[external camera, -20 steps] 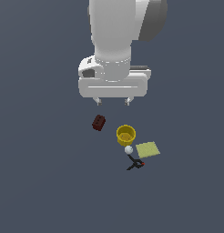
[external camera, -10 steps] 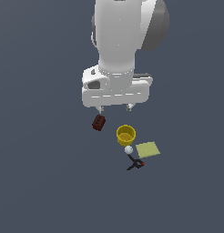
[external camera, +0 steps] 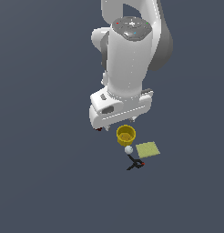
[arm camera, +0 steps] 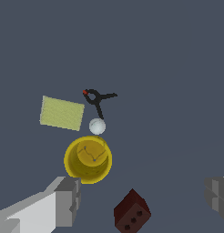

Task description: Pick up a designated object from a clutter of objects.

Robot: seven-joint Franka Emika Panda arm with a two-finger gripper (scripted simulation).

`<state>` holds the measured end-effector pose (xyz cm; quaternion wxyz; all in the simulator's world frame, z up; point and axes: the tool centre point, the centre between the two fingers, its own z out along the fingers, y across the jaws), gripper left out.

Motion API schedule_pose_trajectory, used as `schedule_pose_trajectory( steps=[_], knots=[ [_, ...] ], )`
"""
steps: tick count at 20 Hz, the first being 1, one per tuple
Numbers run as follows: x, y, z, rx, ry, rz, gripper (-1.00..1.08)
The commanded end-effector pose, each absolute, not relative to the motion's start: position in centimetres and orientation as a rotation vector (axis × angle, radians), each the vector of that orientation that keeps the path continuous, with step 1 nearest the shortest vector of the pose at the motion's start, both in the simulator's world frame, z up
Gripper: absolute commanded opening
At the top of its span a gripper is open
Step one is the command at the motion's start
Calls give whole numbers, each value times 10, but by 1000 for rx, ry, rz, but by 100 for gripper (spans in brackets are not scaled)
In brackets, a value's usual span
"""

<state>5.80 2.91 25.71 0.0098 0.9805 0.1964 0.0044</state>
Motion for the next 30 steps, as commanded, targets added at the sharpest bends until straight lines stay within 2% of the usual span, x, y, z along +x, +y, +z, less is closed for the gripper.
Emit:
schedule_pose_trajectory(
  steps=[1,16,30],
  knots=[
    [66,35,244,3030,736,10,100],
    [104,73,159,2767,1433,-10,100],
    [121,107,83,2461,1942,-5,100]
  ],
)
